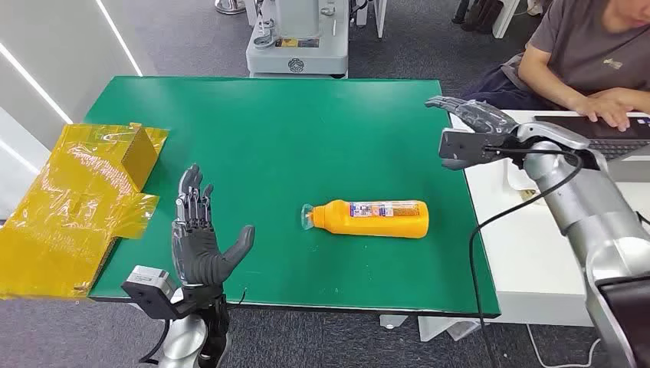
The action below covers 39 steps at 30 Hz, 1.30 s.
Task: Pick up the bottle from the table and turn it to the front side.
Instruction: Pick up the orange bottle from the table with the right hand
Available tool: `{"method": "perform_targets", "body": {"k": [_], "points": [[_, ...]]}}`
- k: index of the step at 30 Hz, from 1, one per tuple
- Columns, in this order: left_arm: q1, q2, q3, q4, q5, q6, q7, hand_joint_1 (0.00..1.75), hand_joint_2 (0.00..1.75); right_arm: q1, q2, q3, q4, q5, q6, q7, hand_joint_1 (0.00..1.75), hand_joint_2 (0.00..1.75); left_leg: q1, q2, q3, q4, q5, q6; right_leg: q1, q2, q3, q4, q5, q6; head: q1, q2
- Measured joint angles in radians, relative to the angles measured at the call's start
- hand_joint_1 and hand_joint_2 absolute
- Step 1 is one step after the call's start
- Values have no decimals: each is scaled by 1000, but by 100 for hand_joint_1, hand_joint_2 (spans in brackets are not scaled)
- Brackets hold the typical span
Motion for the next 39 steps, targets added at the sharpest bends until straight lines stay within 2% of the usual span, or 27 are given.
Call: {"method": "perform_targets", "body": {"k": [2, 7, 10, 14, 18, 25, 39], "points": [[0, 0, 0, 0, 0, 0, 0, 0, 175, -23, 18, 15, 30, 0, 23, 10, 0, 175, 0, 0, 0, 0, 0, 0, 0, 0, 0, 0, 0, 0, 0, 0], [0, 0, -2, -8, -2, 14, 0, 0, 175, -112, 115, 80, 157, -7, 103, 66, 0, 175, 0, 1, 1, 0, 0, 0, 0, 1, 0, 0, 0, 0, 0, 0], [0, 0, -6, -8, -3, 16, 0, 0, 175, -112, 165, 105, 203, -22, 58, 47, 0, 175, 0, 1, 1, 0, 0, 0, 0, 1, 0, 0, 0, 0, 0, 0], [-1, 1, -9, -8, -1, 22, 0, 0, 175, -61, 211, 126, 248, -39, -37, -12, 0, 175, 0, -1, 0, 0, 0, 0, 0, -2, 0, 0, 0, 0, 0, 0], [-1, 2, -10, -9, 0, 27, 0, 0, 175, -7, 241, 138, 283, -41, -51, -25, 0, 175, 0, -1, 0, 0, 0, 0, 0, -1, 0, -1, 0, 0, 0, 0], [0, 3, -9, -17, 3, 31, 0, 0, 175, 57, 264, 149, 320, -51, -65, -16, 0, 175, 0, -1, 0, 0, 0, 0, 0, -1, 0, -1, -1, 0, 0, 0], [3, 3, -9, -29, -2, 36, 0, 0, 175, 100, 251, 152, 352, -58, -63, -23, 0, 175, 0, -1, 0, 0, 0, 0, 0, -1, 0, -1, -1, 0, 0, 0]]}}
